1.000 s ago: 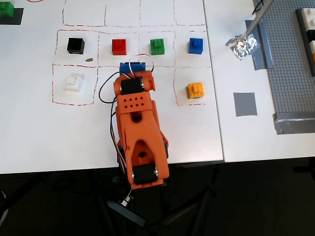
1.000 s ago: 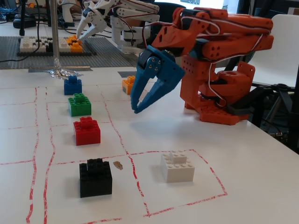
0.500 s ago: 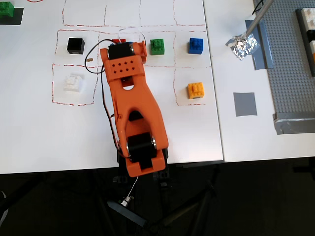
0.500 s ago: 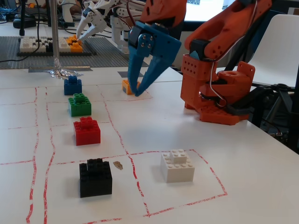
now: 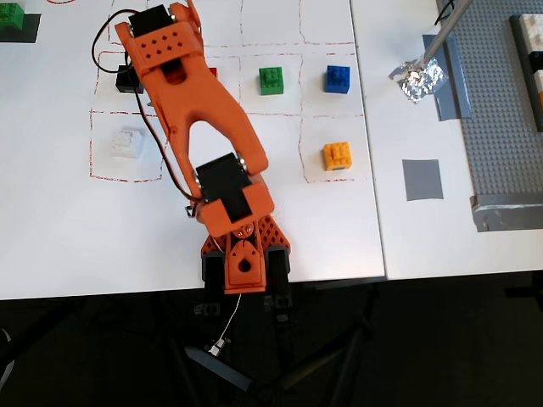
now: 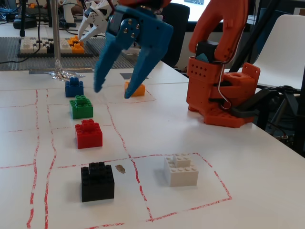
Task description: Grab the block and put it in the grey marker
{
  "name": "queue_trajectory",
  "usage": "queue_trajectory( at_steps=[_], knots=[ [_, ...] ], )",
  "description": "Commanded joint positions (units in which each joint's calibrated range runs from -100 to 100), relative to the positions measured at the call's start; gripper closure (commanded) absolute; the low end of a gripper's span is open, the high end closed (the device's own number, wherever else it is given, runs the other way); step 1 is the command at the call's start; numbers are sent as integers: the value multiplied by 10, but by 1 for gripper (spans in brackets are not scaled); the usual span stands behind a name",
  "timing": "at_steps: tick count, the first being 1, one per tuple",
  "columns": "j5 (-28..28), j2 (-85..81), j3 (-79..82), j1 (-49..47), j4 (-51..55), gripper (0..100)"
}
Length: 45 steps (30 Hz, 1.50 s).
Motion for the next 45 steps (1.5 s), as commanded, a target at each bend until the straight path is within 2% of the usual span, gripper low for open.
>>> queue_trajectory(
  at_steps=[1,9,15,35,43,45],
  knots=[
    [-14,12,-68,-6,14,70],
    [-16,136,-125,27,16,60],
    [-7,194,-152,52,8,59],
    [28,283,-186,92,-56,67],
    [38,274,-156,96,-86,76],
    [41,266,-144,97,-94,82]
  ],
)
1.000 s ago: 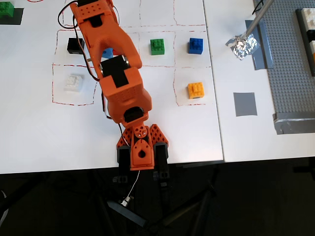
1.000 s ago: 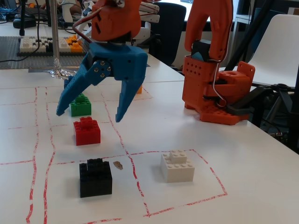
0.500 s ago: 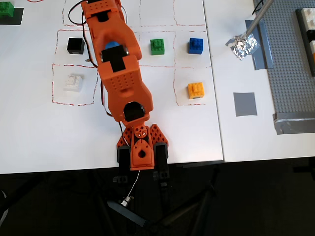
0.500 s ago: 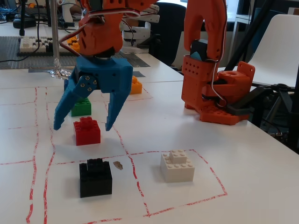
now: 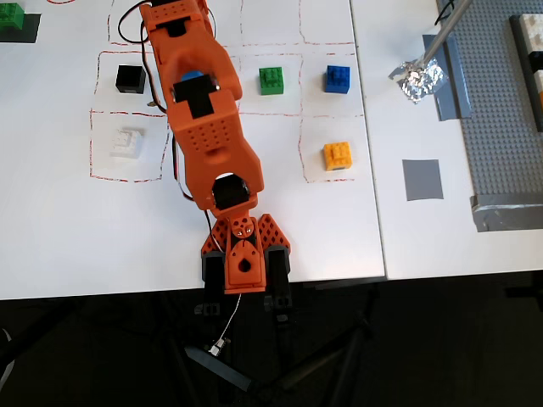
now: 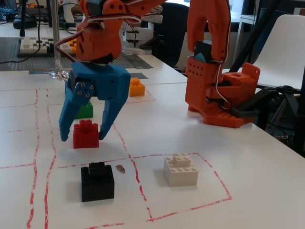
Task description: Grab the block and put it in the grey marker
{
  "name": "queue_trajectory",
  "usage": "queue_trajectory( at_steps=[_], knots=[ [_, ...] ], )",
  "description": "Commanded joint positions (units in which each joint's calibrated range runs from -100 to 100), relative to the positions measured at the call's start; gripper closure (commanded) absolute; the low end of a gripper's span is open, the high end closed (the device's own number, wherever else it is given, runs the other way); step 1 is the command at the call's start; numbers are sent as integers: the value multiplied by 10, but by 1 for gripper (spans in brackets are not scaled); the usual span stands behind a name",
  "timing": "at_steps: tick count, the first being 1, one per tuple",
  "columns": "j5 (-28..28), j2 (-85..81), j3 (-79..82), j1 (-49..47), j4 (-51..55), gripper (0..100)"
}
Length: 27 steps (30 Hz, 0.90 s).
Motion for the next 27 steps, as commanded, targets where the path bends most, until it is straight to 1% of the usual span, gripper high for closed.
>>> queue_trajectory(
  at_steps=[1,3,5,10,13,20,24,27],
  knots=[
    [9,-51,-10,25,-16,83],
    [11,-60,-2,25,-20,87],
    [11,-69,6,26,-21,88],
    [11,-98,28,29,-44,100],
    [13,-120,16,29,-43,100],
    [16,-182,-91,20,32,100],
    [18,-232,-129,15,103,100],
    [19,-285,-121,25,171,100]
  ],
)
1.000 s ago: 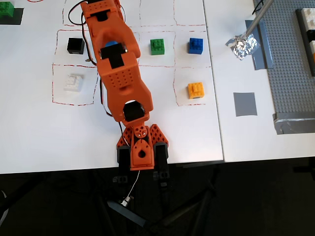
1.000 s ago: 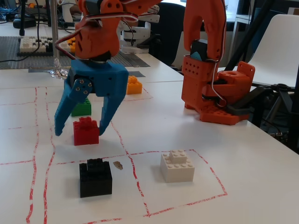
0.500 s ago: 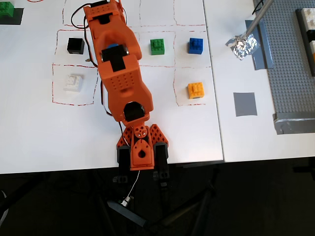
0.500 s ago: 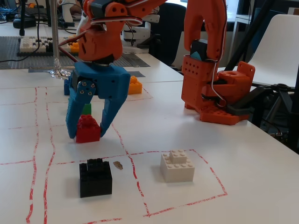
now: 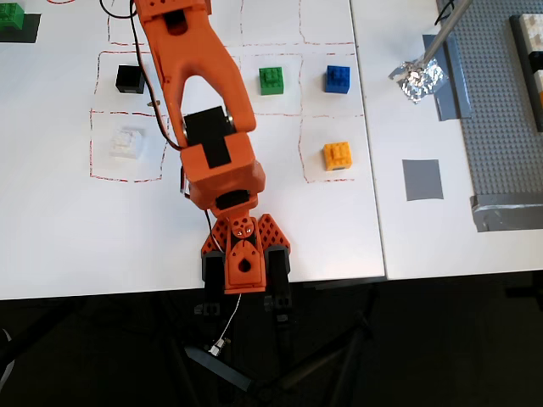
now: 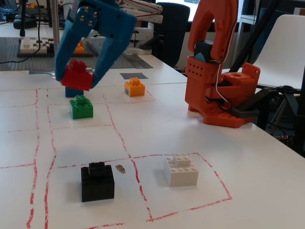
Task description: Grab the block and put it in the grey marker
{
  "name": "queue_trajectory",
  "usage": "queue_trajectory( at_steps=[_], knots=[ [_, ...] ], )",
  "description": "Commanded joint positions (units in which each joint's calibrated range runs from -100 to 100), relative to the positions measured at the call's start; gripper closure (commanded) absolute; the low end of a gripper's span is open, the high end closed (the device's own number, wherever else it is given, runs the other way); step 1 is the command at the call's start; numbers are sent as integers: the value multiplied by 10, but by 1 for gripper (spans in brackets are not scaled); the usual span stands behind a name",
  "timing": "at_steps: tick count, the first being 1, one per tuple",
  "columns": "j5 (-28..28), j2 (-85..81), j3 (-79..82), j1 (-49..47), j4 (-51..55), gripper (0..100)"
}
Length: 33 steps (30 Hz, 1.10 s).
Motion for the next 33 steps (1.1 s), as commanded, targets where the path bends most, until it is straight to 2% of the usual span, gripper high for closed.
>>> queue_trajectory(
  at_steps=[1,6,10,15,21,27,33],
  knots=[
    [12,-116,-31,24,59,100],
    [37,-241,87,130,121,100],
    [77,-310,177,265,127,100],
    [130,-328,210,434,130,100],
    [194,-275,199,612,106,100],
    [277,-175,175,793,28,100],
    [319,-28,51,895,-4,100]
  ],
)
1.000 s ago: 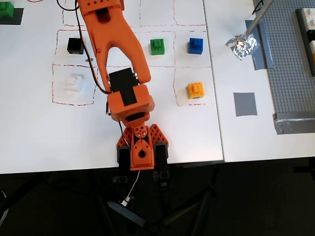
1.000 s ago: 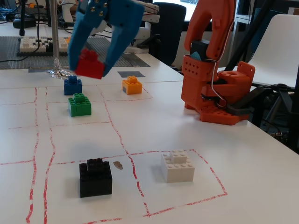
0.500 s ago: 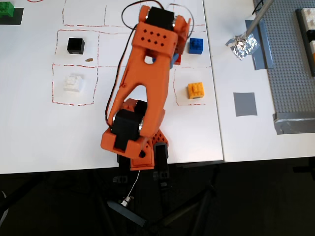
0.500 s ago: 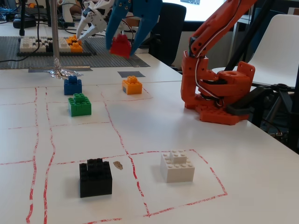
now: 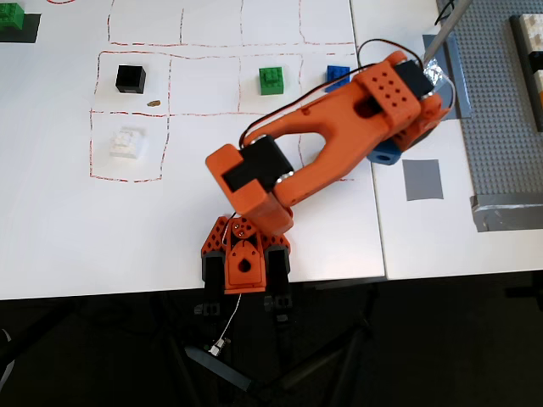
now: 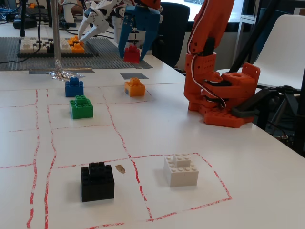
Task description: Grab the block and put it in the grey marker
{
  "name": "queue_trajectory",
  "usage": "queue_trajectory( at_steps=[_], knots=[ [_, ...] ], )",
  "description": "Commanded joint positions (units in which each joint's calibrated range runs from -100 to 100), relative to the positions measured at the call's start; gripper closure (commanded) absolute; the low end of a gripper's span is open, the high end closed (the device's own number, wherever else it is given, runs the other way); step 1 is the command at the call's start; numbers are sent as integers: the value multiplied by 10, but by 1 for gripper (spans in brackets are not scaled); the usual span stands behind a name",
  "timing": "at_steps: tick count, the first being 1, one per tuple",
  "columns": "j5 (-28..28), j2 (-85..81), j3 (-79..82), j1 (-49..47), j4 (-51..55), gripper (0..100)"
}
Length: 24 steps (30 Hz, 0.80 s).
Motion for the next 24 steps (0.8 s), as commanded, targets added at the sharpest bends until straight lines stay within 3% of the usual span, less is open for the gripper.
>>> queue_trajectory(
  at_steps=[1,16,24],
  knots=[
    [23,19,-113,32,-14,100],
    [125,145,-184,111,-71,100],
    [141,193,-197,126,-71,100]
  ],
)
